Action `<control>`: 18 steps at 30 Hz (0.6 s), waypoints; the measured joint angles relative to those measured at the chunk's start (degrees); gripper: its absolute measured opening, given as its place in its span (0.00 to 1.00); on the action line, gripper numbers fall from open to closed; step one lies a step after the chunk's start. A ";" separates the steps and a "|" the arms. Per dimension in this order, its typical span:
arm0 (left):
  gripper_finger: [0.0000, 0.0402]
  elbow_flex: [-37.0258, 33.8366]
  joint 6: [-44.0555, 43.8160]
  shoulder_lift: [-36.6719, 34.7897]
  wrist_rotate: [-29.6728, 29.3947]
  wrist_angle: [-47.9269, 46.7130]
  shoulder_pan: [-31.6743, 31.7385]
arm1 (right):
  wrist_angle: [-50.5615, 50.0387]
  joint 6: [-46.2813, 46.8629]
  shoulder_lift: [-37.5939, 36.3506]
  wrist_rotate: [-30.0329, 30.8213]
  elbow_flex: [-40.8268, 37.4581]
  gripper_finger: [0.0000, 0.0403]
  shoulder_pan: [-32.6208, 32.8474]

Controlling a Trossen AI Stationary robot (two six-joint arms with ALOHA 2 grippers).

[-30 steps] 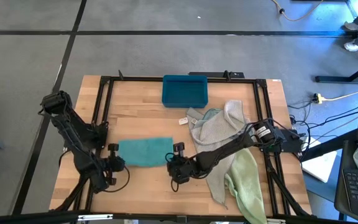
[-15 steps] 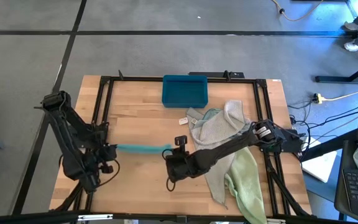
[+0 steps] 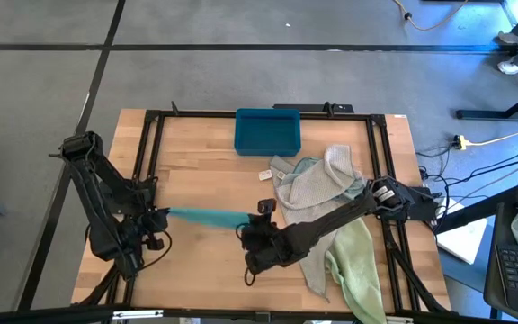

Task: Fold microfiber towels
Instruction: Fold the blue towel

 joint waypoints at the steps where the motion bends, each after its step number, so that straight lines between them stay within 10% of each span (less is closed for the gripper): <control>1: 0.00 0.00 -0.02 0.00 0.35 -0.11 -0.01 | 1.85 -2.57 0.00 -6.97 0.00 0.02 -0.54; 5: 0.00 0.00 0.03 0.00 0.35 0.00 -0.04 | 2.00 2.12 -0.13 -7.55 -0.01 0.01 -1.05; 7: 0.00 0.00 0.00 0.00 0.56 -0.16 -0.01 | 5.67 -2.92 -0.19 -17.94 -0.03 0.01 -1.60; 10: 0.00 0.00 0.03 0.00 0.73 -0.10 -0.06 | 5.29 2.27 -0.12 -11.24 -0.09 0.01 -1.64; 14: 0.00 -0.02 -0.16 0.00 0.51 -0.04 -0.07 | 16.56 -5.89 0.00 -37.14 -0.35 0.01 -3.18; 18: 0.00 -0.02 -0.73 0.00 0.36 -0.06 0.00 | 9.29 3.25 -0.50 -12.89 0.13 0.01 -2.85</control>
